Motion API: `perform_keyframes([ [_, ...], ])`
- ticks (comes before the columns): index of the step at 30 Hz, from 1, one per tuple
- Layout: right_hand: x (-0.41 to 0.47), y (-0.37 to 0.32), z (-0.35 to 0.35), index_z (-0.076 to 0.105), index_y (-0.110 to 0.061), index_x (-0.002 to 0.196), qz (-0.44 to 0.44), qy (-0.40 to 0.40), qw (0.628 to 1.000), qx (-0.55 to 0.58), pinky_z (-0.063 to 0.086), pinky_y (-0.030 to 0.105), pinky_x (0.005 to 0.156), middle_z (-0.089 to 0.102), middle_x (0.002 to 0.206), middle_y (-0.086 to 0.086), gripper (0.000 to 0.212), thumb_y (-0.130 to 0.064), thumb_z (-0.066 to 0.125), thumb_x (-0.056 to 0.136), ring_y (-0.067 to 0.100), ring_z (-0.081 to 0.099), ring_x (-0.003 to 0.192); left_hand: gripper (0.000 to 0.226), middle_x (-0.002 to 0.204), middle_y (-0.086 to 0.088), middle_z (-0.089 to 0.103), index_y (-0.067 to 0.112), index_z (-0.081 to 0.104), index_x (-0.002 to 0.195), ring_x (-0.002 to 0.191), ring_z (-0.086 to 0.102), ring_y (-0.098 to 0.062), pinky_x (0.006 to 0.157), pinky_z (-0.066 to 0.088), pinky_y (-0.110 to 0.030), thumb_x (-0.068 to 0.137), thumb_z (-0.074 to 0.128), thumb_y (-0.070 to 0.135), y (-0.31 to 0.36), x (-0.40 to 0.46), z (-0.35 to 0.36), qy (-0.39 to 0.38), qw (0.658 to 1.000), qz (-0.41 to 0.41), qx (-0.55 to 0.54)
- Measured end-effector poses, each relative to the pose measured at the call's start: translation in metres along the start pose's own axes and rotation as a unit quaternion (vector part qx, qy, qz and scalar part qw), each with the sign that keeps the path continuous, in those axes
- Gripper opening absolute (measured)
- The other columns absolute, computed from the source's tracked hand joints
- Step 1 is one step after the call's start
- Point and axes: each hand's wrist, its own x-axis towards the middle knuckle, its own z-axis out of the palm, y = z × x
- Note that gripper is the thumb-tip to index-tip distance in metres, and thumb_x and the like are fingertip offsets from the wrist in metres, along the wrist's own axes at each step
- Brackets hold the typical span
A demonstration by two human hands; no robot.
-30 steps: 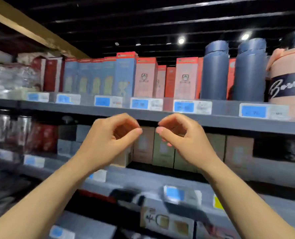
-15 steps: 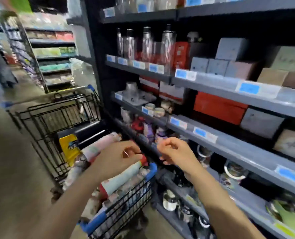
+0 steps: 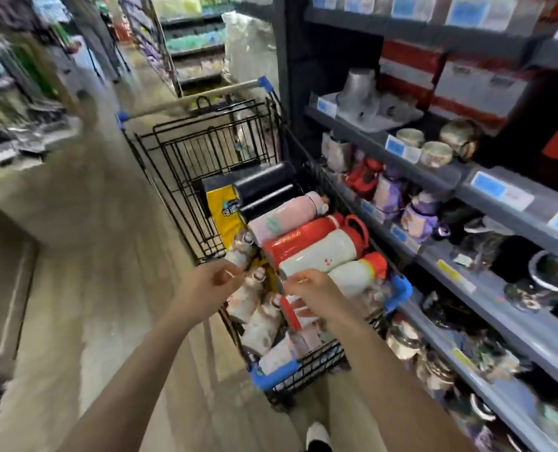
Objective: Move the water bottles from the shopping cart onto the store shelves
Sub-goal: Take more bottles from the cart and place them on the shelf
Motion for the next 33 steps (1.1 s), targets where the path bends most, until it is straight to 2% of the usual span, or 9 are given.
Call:
perform_keyframes([
  [3, 0.036, -0.017, 0.002, 0.059, -0.017, 0.102, 0.007, 0.005, 0.999, 0.042, 0.052, 0.029, 0.064, 0.062, 0.098, 0.006, 0.018, -0.025, 0.066, 0.087, 0.018, 0.06, 0.082, 0.002, 0.081, 0.001, 0.07, 0.028, 0.067, 0.087, 0.077, 0.065, -0.015, 0.076, 0.054, -0.04, 0.088, 0.066, 0.029, -0.004, 0.039, -0.006, 0.009, 1.0, -0.012, 0.025],
  [8, 0.078, -0.036, 0.006, 0.057, -0.02, 0.108, 0.014, 0.022, 0.995, 0.095, 0.054, 0.035, 0.077, 0.062, 0.097, 0.0, 0.022, -0.024, 0.065, 0.089, 0.017, 0.061, 0.084, 0.011, 0.087, 0.001, 0.07, 0.022, 0.068, 0.093, 0.083, 0.064, -0.016, 0.078, 0.052, -0.034, 0.088, 0.065, 0.031, -0.013, 0.1, -0.02, 0.006, 0.999, -0.007, 0.04],
  [13, 0.114, -0.043, 0.005, 0.057, -0.018, 0.108, 0.023, 0.086, 0.986, 0.142, 0.055, 0.037, 0.082, 0.063, 0.097, 0.001, 0.019, -0.021, 0.063, 0.091, 0.018, 0.062, 0.086, 0.003, 0.083, -0.003, 0.068, 0.029, 0.065, 0.087, 0.079, 0.063, -0.019, 0.076, 0.05, -0.035, 0.089, 0.065, 0.03, -0.031, 0.167, -0.022, -0.041, 0.999, 0.025, 0.021],
  [17, 0.145, -0.042, 0.024, 0.058, -0.016, 0.11, 0.035, 0.187, 0.965, 0.18, 0.054, 0.027, 0.067, 0.061, 0.096, 0.002, 0.021, -0.021, 0.064, 0.091, 0.013, 0.06, 0.077, 0.01, 0.074, 0.01, 0.065, 0.029, 0.064, 0.082, 0.068, 0.059, -0.001, 0.063, 0.043, -0.012, 0.088, 0.067, 0.022, -0.059, 0.224, -0.013, -0.085, 0.991, 0.104, -0.01],
  [20, 0.162, -0.046, 0.056, 0.056, -0.015, 0.114, 0.063, 0.264, 0.939, 0.21, 0.054, 0.025, 0.064, 0.061, 0.101, 0.006, 0.026, -0.024, 0.064, 0.091, 0.013, 0.06, 0.078, 0.003, 0.077, 0.01, 0.068, 0.022, 0.07, 0.084, 0.073, 0.062, -0.004, 0.066, 0.043, -0.015, 0.086, 0.069, 0.024, -0.093, 0.256, -0.011, -0.145, 0.977, 0.155, -0.013],
  [23, 0.174, -0.059, 0.092, 0.054, -0.013, 0.118, 0.098, 0.305, 0.916, 0.24, 0.054, 0.027, 0.061, 0.06, 0.103, 0.009, 0.032, -0.023, 0.065, 0.091, 0.015, 0.059, 0.075, 0.008, 0.08, 0.008, 0.068, 0.021, 0.071, 0.089, 0.073, 0.06, -0.005, 0.067, 0.043, -0.014, 0.086, 0.069, 0.028, -0.121, 0.274, -0.027, -0.174, 0.968, 0.178, -0.032],
  [25, 0.179, -0.068, 0.111, 0.053, -0.014, 0.119, 0.11, 0.324, 0.91, 0.236, 0.056, 0.035, 0.068, 0.058, 0.1, 0.007, 0.031, -0.023, 0.064, 0.091, 0.015, 0.057, 0.074, 0.003, 0.076, 0.01, 0.065, 0.024, 0.068, 0.084, 0.071, 0.058, -0.002, 0.066, 0.041, -0.012, 0.086, 0.068, 0.026, -0.13, 0.283, -0.043, -0.179, 0.966, 0.177, -0.055],
  [29, 0.183, -0.088, 0.124, 0.052, -0.017, 0.114, 0.114, 0.36, 0.899, 0.22, 0.055, 0.043, 0.081, 0.055, 0.091, -0.002, 0.027, -0.025, 0.064, 0.091, 0.015, 0.056, 0.076, 0.023, 0.071, 0.015, 0.063, 0.035, 0.06, 0.074, 0.067, 0.057, -0.006, 0.067, 0.043, -0.019, 0.086, 0.069, 0.018, -0.14, 0.302, -0.06, -0.188, 0.961, 0.176, -0.101],
  [33, 0.196, -0.106, 0.128, 0.05, -0.018, 0.112, 0.124, 0.38, 0.893, 0.209, 0.056, 0.039, 0.071, 0.057, 0.1, 0.002, 0.032, -0.031, 0.068, 0.088, 0.018, 0.059, 0.083, 0.023, 0.078, 0.008, 0.066, 0.035, 0.062, 0.076, 0.071, 0.058, -0.001, 0.074, 0.046, -0.025, 0.086, 0.07, 0.016, -0.14, 0.318, -0.073, -0.197, 0.954, 0.176, -0.145],
])
